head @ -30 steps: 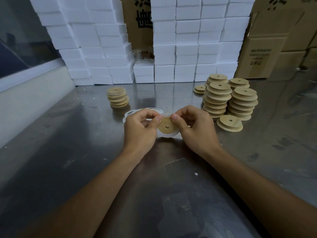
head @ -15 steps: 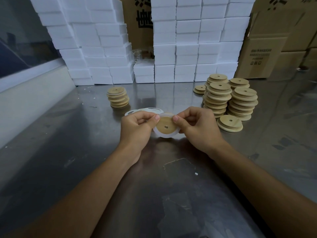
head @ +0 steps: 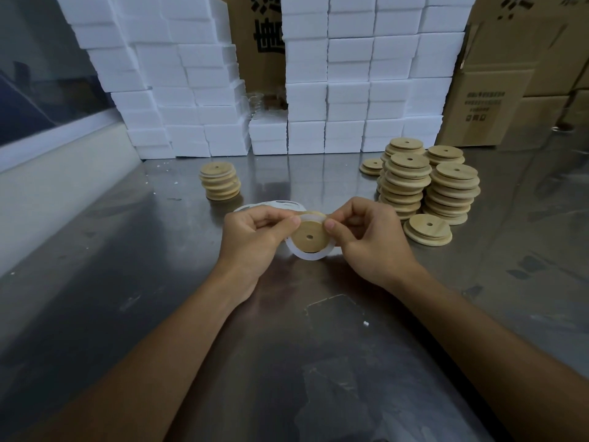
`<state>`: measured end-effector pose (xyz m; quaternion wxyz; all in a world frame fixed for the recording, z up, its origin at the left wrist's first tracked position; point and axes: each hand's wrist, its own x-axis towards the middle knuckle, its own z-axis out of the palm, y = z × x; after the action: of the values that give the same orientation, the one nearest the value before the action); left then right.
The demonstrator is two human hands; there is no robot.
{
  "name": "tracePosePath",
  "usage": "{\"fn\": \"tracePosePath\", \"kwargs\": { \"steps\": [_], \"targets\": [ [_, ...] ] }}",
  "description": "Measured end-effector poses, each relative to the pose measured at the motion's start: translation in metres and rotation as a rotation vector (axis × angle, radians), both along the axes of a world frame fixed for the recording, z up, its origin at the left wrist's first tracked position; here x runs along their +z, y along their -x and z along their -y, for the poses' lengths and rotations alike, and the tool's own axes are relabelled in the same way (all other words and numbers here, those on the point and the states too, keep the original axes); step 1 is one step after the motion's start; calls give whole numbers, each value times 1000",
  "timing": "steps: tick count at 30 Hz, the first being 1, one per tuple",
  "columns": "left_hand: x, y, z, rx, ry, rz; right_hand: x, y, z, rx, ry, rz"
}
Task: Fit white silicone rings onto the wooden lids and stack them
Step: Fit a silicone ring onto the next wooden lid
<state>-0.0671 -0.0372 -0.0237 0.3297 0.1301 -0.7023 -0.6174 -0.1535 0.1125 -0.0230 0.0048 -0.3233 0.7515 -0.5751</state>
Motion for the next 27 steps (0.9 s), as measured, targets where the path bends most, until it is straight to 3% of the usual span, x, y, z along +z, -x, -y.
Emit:
{"fn": "tracePosePath", "kwargs": {
  "steps": [12,27],
  "targets": [
    [1,-3,5,27,282,11,-2,-3,-1,-8,8,-90],
    [1,-4,12,26,161,69,-1,-1,0,43,1,50]
  ]
}}
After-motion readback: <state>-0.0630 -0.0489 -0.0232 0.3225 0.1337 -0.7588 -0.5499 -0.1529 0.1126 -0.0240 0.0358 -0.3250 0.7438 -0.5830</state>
